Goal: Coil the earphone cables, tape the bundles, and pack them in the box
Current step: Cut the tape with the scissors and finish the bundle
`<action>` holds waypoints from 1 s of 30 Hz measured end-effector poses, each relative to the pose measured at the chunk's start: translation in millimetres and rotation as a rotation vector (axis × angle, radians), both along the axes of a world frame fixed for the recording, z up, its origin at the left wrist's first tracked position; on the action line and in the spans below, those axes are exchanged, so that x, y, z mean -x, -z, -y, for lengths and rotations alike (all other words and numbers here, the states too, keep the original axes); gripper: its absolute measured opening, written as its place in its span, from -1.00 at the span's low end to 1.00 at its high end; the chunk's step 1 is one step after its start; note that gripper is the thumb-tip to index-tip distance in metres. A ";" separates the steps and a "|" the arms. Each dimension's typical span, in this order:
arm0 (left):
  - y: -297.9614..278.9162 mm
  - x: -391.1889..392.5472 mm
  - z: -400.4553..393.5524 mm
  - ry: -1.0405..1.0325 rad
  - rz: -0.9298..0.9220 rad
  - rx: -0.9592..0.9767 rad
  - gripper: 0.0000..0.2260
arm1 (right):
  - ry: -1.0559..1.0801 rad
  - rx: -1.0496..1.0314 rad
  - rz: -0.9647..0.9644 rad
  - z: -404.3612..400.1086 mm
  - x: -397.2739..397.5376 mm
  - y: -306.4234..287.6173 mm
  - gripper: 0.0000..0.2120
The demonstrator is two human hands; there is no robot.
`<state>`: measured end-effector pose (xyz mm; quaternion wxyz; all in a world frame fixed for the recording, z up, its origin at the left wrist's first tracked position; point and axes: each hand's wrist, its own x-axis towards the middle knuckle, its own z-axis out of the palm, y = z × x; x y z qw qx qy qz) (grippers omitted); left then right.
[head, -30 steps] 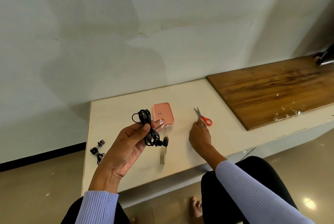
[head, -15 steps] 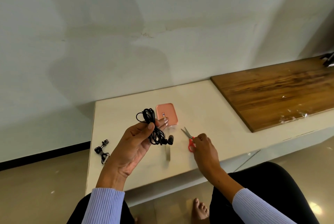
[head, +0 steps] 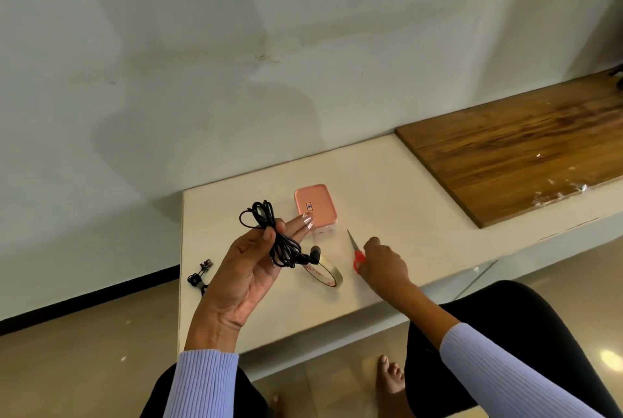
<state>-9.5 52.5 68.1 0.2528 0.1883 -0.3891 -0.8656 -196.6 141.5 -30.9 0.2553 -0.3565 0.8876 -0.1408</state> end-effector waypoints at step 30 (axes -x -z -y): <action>4.5 1.7 5.2 -0.004 -0.005 0.008 -0.70 | -0.051 0.286 1.876 -20.5 -38.7 -44.8 -0.29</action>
